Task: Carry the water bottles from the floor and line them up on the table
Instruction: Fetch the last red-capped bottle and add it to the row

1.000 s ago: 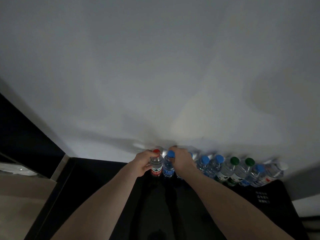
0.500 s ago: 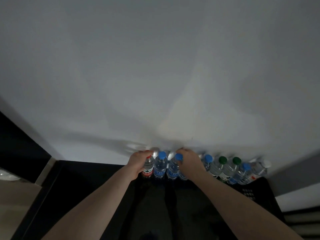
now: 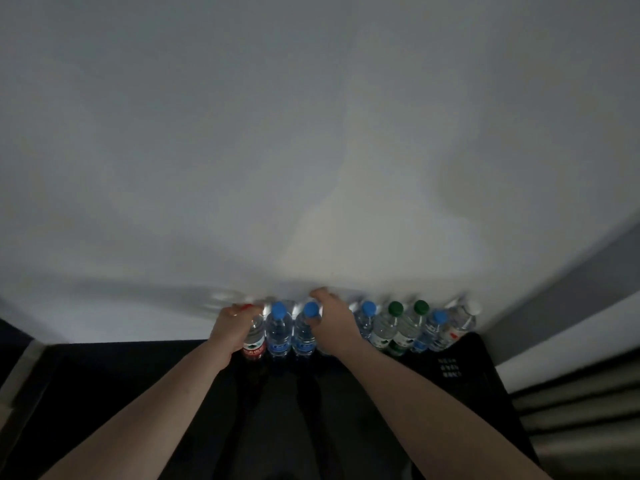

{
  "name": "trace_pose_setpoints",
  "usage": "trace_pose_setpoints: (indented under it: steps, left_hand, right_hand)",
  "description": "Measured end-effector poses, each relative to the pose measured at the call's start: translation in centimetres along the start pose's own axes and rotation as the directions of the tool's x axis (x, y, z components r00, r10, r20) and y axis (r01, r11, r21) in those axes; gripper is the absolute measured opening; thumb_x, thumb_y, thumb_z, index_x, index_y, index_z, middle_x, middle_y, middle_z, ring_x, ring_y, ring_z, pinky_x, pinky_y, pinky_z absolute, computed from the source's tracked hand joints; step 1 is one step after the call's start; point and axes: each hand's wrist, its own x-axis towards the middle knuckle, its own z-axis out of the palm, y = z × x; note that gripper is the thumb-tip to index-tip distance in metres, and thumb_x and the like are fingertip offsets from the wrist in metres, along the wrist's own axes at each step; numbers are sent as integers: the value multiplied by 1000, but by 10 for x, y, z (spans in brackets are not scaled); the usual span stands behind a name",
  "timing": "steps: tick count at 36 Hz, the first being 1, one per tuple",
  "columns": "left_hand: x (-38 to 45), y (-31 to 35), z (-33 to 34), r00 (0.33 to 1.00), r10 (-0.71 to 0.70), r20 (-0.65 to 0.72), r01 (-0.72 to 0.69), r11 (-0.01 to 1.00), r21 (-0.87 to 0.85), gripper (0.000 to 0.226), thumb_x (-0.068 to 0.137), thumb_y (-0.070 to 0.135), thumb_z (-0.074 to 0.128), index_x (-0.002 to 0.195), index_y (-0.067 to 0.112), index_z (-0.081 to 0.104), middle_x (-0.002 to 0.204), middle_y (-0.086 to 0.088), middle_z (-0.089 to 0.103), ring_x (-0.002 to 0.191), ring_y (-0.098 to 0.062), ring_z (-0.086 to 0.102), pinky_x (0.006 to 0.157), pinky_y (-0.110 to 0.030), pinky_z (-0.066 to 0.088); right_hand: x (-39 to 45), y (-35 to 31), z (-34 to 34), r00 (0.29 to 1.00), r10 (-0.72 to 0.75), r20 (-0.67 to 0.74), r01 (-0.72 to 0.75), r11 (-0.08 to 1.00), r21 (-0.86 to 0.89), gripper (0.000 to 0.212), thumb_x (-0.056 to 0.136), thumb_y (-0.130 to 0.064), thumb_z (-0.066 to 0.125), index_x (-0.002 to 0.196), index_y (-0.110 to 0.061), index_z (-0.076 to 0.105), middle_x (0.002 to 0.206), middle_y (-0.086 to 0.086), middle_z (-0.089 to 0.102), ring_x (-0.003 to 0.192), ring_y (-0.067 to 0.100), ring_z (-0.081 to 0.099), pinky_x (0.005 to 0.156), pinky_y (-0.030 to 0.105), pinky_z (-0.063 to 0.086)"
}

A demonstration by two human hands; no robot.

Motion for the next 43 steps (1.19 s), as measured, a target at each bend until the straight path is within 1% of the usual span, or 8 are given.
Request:
trace_pose_setpoints:
  steps: [3, 6, 11, 17, 23, 26, 34, 43]
  left_hand:
    - [-7, 2, 5, 990, 108, -89, -91, 980, 175, 73, 83, 45, 76, 142, 11, 49, 139, -16, 52, 120, -35, 58, 101, -47, 49]
    - [-14, 5, 11, 974, 196, -110, -149, 931, 333, 82, 82, 55, 75, 145, 13, 43, 144, -17, 41, 126, -39, 51, 105, -53, 46]
    - [-17, 10, 24, 977, 179, -116, -115, 899, 423, 89, 79, 58, 76, 146, 12, 41, 143, -17, 41, 125, -39, 51, 105, -51, 46]
    - [-16, 4, 40, 974, 166, -151, -95, 915, 391, 93, 82, 54, 76, 150, 10, 30, 148, -19, 35, 131, -41, 45, 108, -53, 42]
    - [-8, 3, 49, 970, 132, -205, -55, 936, 347, 91, 82, 54, 75, 145, 7, 29, 143, -18, 35, 125, -39, 48, 105, -52, 44]
    - [-4, 2, 54, 967, 112, -231, -26, 938, 346, 89, 82, 60, 72, 141, 8, 29, 139, -17, 35, 122, -36, 47, 103, -50, 45]
    - [3, 6, 62, 953, 66, -296, 40, 940, 340, 90, 81, 63, 70, 139, 10, 29, 135, -16, 35, 117, -34, 46, 98, -48, 45]
    - [-4, 3, 64, 946, 105, -308, 35, 908, 417, 96, 83, 67, 65, 145, 6, 24, 142, -20, 31, 126, -40, 44, 106, -53, 43]
  right_hand:
    - [-11, 20, -25, 990, -38, -136, 46, 997, 59, 40, 89, -10, 63, 125, -27, 59, 129, -6, 57, 95, 13, 63, 87, 28, 52]
    - [-23, 57, -66, 944, -52, -327, 76, 995, 61, 25, 90, -13, 62, 106, -31, 66, 115, -14, 60, 73, 2, 59, 71, 23, 52]
    - [-35, 139, -139, 864, 103, -494, -137, 990, -32, 25, 86, -4, 60, 105, -17, 70, 116, 7, 63, 101, 26, 61, 90, 37, 49]
    - [-39, 212, -178, 900, 314, -302, -361, 926, -113, 50, 88, -7, 63, 137, -4, 54, 138, 25, 50, 124, 40, 51, 106, 43, 40]
    - [-31, 230, -178, 903, 380, -201, -394, 919, -31, 55, 96, -14, 57, 147, -11, 39, 133, 25, 57, 120, 44, 55, 93, 40, 44]
    - [-25, 233, -172, 877, 426, -222, -430, 902, 33, 49, 98, -18, 57, 143, -9, 40, 128, 28, 59, 115, 46, 57, 83, 36, 42]
    - [-12, 234, -168, 809, 521, -272, -532, 846, 37, 33, 96, -15, 54, 127, -5, 47, 120, 30, 60, 113, 46, 57, 86, 43, 45]
    - [-20, 238, -167, 824, 491, -282, -482, 870, 104, 49, 95, -18, 59, 140, -9, 43, 126, 29, 58, 116, 45, 56, 92, 44, 44]
